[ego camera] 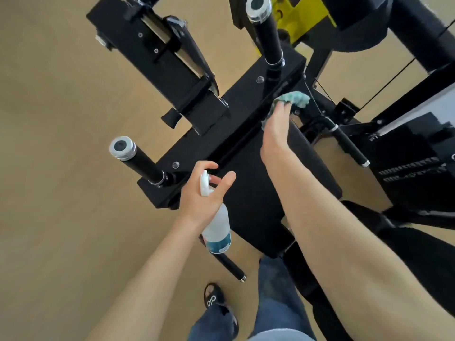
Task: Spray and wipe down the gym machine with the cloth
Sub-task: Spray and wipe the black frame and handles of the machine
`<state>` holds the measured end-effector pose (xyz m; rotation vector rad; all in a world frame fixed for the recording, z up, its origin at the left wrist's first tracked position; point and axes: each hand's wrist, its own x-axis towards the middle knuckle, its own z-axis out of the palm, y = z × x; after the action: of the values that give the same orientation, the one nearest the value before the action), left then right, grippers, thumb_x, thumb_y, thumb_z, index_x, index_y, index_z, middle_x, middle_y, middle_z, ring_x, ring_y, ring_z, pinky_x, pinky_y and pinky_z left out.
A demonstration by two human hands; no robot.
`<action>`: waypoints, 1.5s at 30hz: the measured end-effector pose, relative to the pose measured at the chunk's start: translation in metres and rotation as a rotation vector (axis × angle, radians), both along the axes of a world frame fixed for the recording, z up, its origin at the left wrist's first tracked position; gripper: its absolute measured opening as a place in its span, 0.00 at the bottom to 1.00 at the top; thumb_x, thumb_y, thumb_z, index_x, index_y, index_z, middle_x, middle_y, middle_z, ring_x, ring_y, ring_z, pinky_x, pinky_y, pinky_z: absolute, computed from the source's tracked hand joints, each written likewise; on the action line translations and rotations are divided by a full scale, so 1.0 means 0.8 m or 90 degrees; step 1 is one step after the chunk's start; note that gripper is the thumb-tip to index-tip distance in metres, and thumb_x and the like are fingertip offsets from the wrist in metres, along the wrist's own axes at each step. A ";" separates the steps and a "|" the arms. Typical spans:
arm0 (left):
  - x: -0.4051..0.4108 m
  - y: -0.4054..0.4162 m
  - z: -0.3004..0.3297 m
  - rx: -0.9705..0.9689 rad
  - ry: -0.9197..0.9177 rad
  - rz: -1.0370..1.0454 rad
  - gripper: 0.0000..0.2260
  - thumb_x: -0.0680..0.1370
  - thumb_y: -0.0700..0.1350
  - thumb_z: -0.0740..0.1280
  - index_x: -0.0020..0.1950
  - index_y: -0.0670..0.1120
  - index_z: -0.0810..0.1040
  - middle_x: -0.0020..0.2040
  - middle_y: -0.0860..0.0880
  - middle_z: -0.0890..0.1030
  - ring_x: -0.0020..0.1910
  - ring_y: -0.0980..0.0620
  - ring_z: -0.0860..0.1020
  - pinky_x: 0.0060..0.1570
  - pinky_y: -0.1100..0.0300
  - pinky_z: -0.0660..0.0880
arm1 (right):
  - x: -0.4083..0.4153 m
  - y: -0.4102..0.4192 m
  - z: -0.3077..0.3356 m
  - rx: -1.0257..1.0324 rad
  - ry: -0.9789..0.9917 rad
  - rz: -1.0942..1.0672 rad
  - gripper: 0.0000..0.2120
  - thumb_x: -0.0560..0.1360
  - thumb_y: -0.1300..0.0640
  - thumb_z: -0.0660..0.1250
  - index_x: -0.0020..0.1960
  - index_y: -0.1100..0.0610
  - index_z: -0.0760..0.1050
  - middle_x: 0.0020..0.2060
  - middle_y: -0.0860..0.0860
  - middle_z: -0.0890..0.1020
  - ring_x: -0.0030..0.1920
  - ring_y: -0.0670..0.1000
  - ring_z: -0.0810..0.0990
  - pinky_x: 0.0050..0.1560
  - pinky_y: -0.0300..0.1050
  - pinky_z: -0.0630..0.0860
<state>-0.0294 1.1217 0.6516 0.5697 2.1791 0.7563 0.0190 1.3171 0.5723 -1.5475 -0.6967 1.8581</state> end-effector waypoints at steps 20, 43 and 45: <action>-0.052 0.021 0.021 -0.056 0.001 0.023 0.26 0.80 0.60 0.69 0.77 0.69 0.65 0.40 0.55 0.87 0.45 0.57 0.84 0.52 0.67 0.71 | -0.014 0.052 -0.027 0.137 -0.038 -0.116 0.29 0.83 0.46 0.49 0.82 0.51 0.53 0.81 0.48 0.56 0.80 0.49 0.54 0.80 0.56 0.54; -0.027 -0.022 -0.005 0.101 0.008 0.019 0.25 0.83 0.50 0.70 0.76 0.69 0.68 0.38 0.55 0.84 0.51 0.58 0.85 0.60 0.55 0.77 | -0.033 0.018 -0.050 0.026 -0.001 -0.152 0.31 0.81 0.34 0.47 0.81 0.42 0.54 0.77 0.46 0.66 0.75 0.50 0.66 0.73 0.44 0.61; -0.029 -0.040 -0.012 0.109 0.022 0.010 0.23 0.83 0.51 0.69 0.75 0.69 0.69 0.41 0.53 0.85 0.47 0.58 0.84 0.58 0.54 0.78 | -0.057 -0.050 -0.073 -0.085 0.057 -0.134 0.43 0.66 0.23 0.49 0.77 0.39 0.64 0.70 0.43 0.75 0.69 0.49 0.73 0.74 0.50 0.65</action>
<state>-0.0526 1.0901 0.6416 0.6567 2.1664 0.9541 -0.0267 1.2768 0.5140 -1.5454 -0.3605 1.8328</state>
